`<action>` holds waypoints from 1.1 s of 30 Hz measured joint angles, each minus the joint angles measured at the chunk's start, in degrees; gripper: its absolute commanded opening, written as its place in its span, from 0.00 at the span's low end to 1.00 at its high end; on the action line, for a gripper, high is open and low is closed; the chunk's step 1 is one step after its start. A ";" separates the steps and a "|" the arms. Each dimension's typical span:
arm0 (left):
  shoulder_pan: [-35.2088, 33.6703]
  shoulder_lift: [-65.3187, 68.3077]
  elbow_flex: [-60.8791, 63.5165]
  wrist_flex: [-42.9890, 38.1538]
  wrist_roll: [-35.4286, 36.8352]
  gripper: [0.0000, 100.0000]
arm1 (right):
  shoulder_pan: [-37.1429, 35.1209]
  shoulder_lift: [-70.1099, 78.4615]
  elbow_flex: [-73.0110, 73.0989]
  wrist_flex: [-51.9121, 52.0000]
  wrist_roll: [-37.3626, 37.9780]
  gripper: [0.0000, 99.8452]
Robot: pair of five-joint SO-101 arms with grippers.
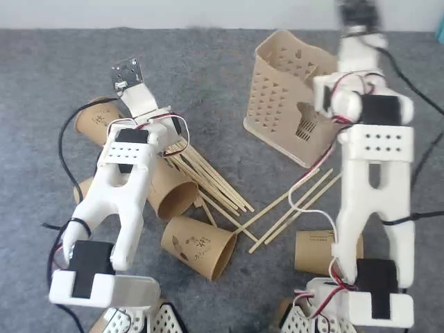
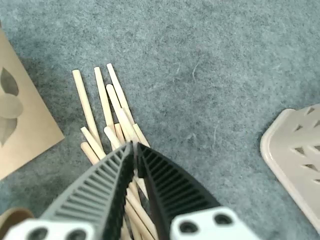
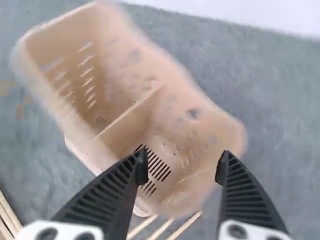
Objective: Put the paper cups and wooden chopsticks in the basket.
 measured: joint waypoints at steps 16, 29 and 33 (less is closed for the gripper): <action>0.00 0.00 0.00 0.00 -5.19 0.01 | 4.48 0.00 -4.48 12.92 -22.68 0.23; 0.00 0.00 0.00 0.00 -5.19 0.01 | 1.76 5.01 -2.11 12.92 -24.35 0.18; 0.00 0.00 0.00 0.00 -5.19 0.01 | 1.85 10.64 -2.11 12.04 -24.35 0.00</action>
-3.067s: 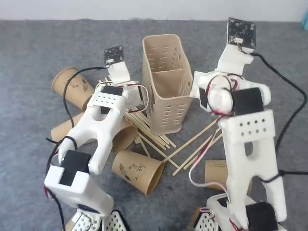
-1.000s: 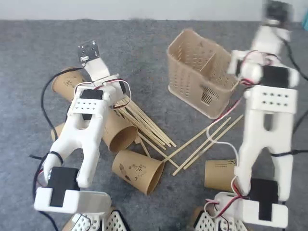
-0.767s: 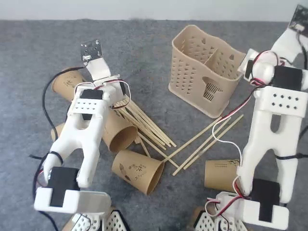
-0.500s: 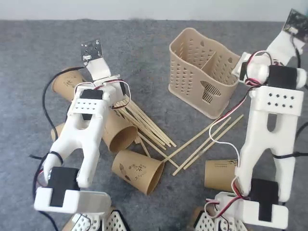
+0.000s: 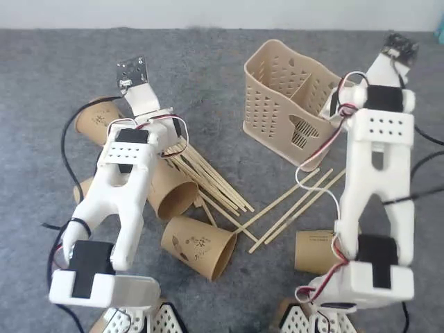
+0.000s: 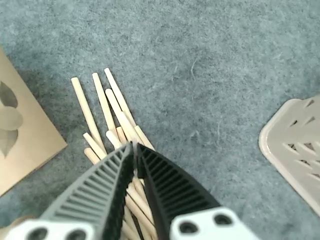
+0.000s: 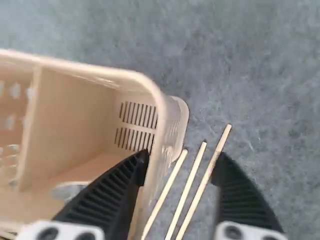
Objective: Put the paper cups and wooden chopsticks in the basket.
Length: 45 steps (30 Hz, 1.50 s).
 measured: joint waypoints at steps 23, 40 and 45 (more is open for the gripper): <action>0.00 -0.09 3.08 -4.57 -0.35 0.01 | -5.01 20.48 -28.04 12.22 45.45 0.01; 0.00 -0.09 3.08 -4.57 -0.35 0.01 | -7.82 22.33 -32.09 16.09 63.47 0.03; 0.00 -0.09 3.08 -4.57 -0.35 0.01 | -8.00 22.42 -32.26 16.18 61.63 0.21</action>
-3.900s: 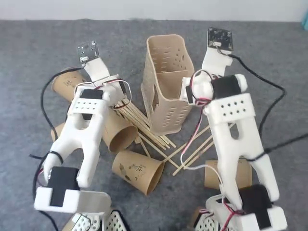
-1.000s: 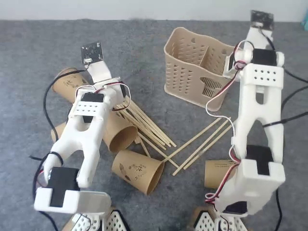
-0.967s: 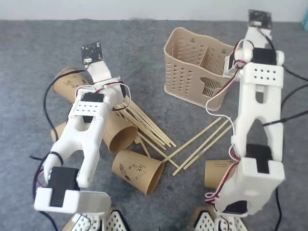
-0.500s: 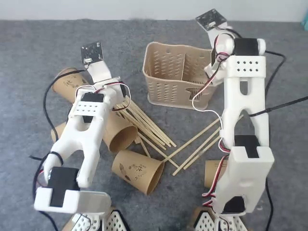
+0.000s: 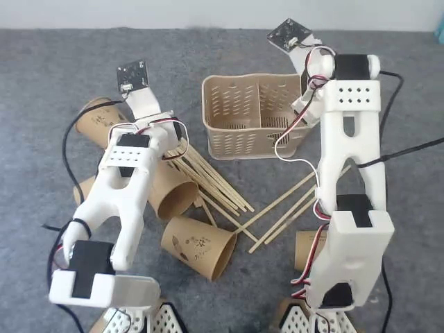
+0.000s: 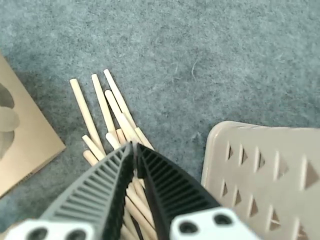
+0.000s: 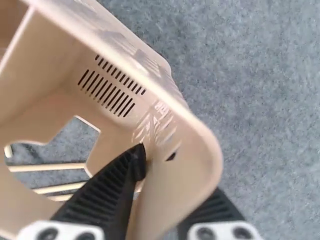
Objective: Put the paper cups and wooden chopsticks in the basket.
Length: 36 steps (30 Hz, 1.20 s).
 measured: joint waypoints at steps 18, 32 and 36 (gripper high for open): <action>0.00 0.00 0.00 0.00 0.00 0.01 | -0.79 1.14 -18.29 4.92 -20.48 0.18; 0.00 0.00 0.00 0.00 0.00 0.01 | -1.05 1.14 -8.79 4.92 -38.42 0.08; 0.00 0.00 0.00 0.00 0.00 0.01 | -1.67 1.14 -8.18 4.92 -40.26 0.02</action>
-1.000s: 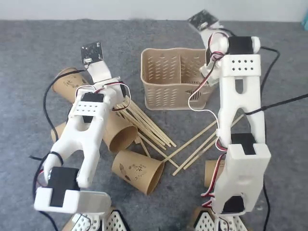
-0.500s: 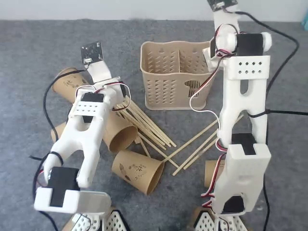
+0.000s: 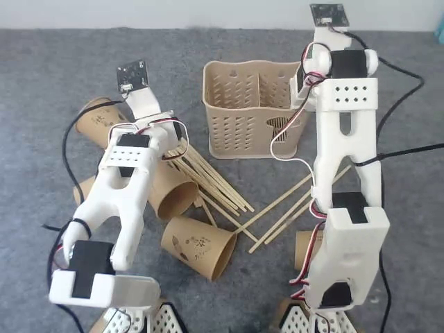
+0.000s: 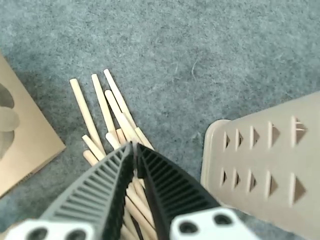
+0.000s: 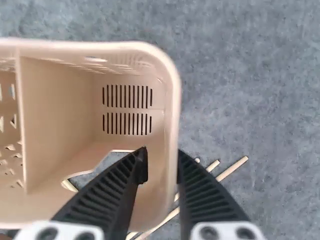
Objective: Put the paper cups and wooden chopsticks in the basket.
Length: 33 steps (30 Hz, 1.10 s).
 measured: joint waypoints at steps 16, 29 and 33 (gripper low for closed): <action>0.00 0.00 0.00 0.00 0.00 0.01 | -0.09 -6.86 6.42 0.00 -0.26 0.01; 0.00 0.00 0.00 0.00 0.00 0.01 | -0.18 -12.48 14.77 0.00 -2.11 0.22; 0.00 0.00 0.00 0.00 0.00 0.01 | -0.26 -16.44 14.86 0.00 -2.11 0.25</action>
